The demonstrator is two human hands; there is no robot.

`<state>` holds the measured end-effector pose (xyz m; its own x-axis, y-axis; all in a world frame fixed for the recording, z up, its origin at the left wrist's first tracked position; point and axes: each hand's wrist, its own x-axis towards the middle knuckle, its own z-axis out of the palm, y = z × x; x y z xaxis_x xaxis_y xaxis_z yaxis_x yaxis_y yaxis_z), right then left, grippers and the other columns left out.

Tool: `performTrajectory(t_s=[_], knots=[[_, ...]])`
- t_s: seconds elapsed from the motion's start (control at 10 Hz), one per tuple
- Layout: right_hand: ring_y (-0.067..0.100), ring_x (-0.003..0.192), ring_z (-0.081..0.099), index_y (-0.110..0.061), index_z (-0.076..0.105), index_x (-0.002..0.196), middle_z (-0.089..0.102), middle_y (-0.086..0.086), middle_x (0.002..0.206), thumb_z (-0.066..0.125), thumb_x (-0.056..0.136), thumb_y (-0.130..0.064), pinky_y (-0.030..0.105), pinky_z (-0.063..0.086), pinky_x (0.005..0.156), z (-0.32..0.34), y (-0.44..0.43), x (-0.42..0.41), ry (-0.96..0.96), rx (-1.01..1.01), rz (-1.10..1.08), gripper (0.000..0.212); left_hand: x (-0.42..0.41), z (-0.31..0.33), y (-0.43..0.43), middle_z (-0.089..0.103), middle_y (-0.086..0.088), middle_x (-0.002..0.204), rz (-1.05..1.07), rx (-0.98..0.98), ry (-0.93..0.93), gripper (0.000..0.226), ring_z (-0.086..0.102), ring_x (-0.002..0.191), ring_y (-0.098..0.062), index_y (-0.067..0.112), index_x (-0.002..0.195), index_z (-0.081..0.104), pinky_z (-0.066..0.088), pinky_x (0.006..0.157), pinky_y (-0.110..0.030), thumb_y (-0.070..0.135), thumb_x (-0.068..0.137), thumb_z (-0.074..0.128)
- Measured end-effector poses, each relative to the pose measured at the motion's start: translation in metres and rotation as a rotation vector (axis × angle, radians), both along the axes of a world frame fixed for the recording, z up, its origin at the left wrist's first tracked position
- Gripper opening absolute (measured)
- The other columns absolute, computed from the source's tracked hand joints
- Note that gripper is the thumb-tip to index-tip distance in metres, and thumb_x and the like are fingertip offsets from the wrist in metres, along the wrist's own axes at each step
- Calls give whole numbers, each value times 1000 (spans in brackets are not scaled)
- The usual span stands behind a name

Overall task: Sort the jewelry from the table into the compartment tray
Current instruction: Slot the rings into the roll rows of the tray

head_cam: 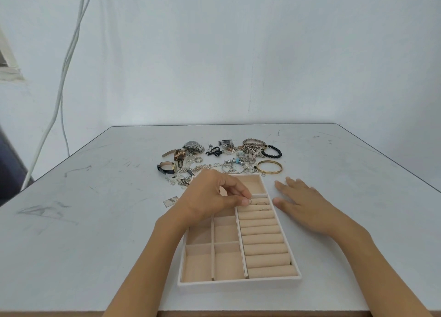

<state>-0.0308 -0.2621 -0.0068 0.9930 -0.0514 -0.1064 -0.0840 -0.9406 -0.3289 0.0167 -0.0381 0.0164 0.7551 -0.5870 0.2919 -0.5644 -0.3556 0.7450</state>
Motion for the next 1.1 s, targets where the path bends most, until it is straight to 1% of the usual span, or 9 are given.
performTrajectory(t_s=[0.1,0.3,0.4,0.5,0.6,0.7,0.8,1.0,1.1], knots=[[17,148,-9,-28,6,153,-6,0,161,23,101,-49,35,-5,118,-2,0,-1,40,-45,9,58,1,-1,0,74,5,73,-2,17,-3,10,62,69,3,24,82,77,33,59,-3,20,73,80],[15,147,-10,-30,5,152,-8,-2,160,22,100,-50,34,-6,118,-3,-2,-1,38,-54,16,58,-2,1,0,74,-3,76,-27,7,22,10,50,51,10,15,85,78,32,54,-3,15,75,79],[15,147,-11,-30,5,152,-8,-2,160,23,100,-50,34,-6,118,-3,-1,-1,38,-50,16,58,-1,-1,1,74,0,75,-46,13,36,10,55,61,6,18,83,78,34,58,-5,16,74,80],[15,147,-11,-30,4,152,-8,-2,160,23,100,-50,34,-6,118,-3,-1,-1,42,-50,16,58,-1,-2,1,73,0,75,-55,27,48,9,54,59,7,16,83,78,34,56,-5,14,75,79],[15,147,-11,-30,4,152,-8,-2,160,22,100,-50,34,-6,118,-3,-2,0,45,-50,15,59,-1,-4,1,74,4,78,-69,52,-3,9,60,71,3,22,83,77,35,62,-4,19,75,79],[15,147,-10,-30,4,152,-8,-2,160,23,100,-50,34,-6,118,-3,-1,0,40,-44,14,59,0,-4,2,73,9,80,-68,79,-49,10,62,79,-2,27,84,77,40,67,-7,23,75,79],[15,147,-10,-30,5,152,-8,-2,160,23,100,-50,34,-5,118,-4,-1,-1,37,-49,15,59,1,-5,2,71,11,82,-97,73,-53,10,61,78,-8,26,85,78,48,69,-18,23,75,79],[15,147,-10,-30,4,152,-8,-2,160,22,100,-50,34,-5,118,-3,-1,0,40,-58,14,58,1,-4,2,69,12,83,-62,58,-74,9,55,73,-3,31,87,75,36,62,-7,28,78,77],[15,147,-10,-31,4,152,-8,-2,160,22,100,-50,34,-5,118,-4,-1,0,40,-65,14,58,2,-6,1,69,12,83,-34,62,-94,9,55,72,-1,33,86,74,36,63,-9,29,79,75]])
